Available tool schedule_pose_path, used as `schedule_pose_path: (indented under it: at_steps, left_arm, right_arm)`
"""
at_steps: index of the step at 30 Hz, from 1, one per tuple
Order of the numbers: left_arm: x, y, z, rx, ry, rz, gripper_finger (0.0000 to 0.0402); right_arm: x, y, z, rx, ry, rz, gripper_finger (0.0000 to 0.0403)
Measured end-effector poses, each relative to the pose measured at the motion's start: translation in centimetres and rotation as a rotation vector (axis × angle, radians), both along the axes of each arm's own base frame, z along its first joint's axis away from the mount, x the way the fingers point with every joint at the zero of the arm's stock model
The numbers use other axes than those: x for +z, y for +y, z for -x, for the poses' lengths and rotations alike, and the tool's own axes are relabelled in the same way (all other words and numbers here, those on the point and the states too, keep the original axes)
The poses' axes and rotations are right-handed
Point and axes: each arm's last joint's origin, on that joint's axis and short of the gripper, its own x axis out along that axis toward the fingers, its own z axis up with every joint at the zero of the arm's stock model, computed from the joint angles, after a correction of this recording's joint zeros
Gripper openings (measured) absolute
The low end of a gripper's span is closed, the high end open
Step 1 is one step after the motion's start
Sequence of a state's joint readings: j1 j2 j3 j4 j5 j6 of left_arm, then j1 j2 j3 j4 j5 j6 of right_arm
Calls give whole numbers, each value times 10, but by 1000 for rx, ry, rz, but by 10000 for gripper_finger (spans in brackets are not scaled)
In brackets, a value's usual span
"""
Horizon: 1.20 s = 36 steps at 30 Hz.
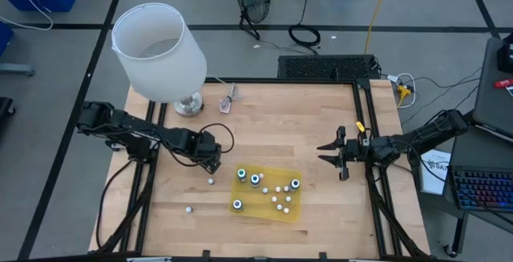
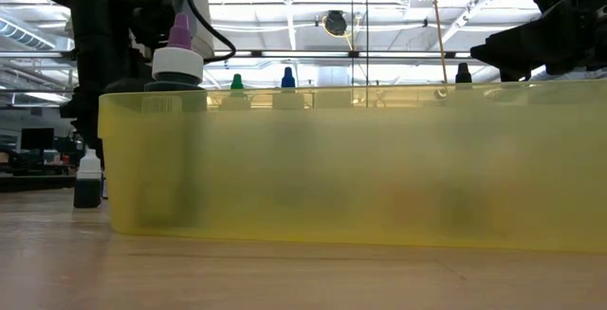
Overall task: Pick & Place food coloring
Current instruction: Put the small dark blue food coloring bottle into the yellow container
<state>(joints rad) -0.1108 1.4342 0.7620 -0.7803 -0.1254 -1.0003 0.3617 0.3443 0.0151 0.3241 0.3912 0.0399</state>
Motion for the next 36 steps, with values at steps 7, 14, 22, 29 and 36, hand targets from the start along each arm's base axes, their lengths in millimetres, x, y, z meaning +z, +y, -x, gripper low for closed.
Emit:
schedule_pose_path:
  at_steps: [7,14,22,29,36]
  left_arm:
    - [0,-1,0,1,2,22,120]
    - [0,-1,0,1,2,30,98]
    - [0,-1,0,-20,5,39,90]
    - [4,-1,0,-33,-20,26,53]
    - [36,-13,-16,-120,-155,8,53]
  right_arm:
    - [0,0,0,0,1,0,114]
    - [0,0,0,0,0,0,114]
    - [0,0,0,0,0,0,114]
    - [0,0,0,0,0,0,114]
    - [0,0,0,0,-1,0,114]
